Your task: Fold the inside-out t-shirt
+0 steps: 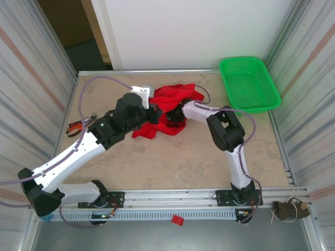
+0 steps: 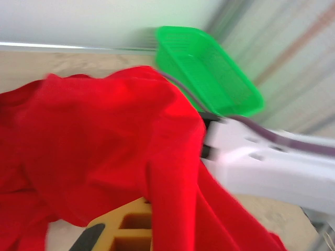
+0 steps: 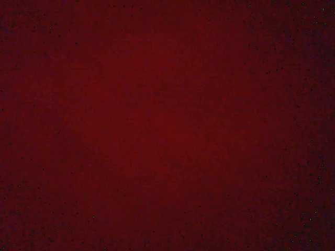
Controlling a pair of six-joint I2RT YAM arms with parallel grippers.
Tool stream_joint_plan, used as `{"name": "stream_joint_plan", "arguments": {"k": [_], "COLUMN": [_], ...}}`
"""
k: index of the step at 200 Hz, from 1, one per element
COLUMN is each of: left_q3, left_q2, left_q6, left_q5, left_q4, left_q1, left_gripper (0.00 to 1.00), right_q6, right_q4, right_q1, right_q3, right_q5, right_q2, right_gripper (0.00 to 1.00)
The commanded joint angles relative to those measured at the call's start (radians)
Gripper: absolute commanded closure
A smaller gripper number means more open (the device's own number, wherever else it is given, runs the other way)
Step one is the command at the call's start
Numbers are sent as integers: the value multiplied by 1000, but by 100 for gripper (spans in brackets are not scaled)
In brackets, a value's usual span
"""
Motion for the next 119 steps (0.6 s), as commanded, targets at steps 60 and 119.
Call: {"name": "stream_joint_plan", "arguments": {"k": [60,119], "left_q3": [-119,-148], "left_q2": [-50,-36], "left_q6": [-68,-73], "left_q5": [43,19], "left_q4": [49,46], "left_q1": [250,316], "left_gripper": [100,100], "right_q6": [-223,-234], "right_q4": [428,391], "right_q1": [-39,-30], "right_q3": [-346,-329], "right_q5": [-338,-383], "right_q2": [-378,-564], "right_gripper": [100,100]}}
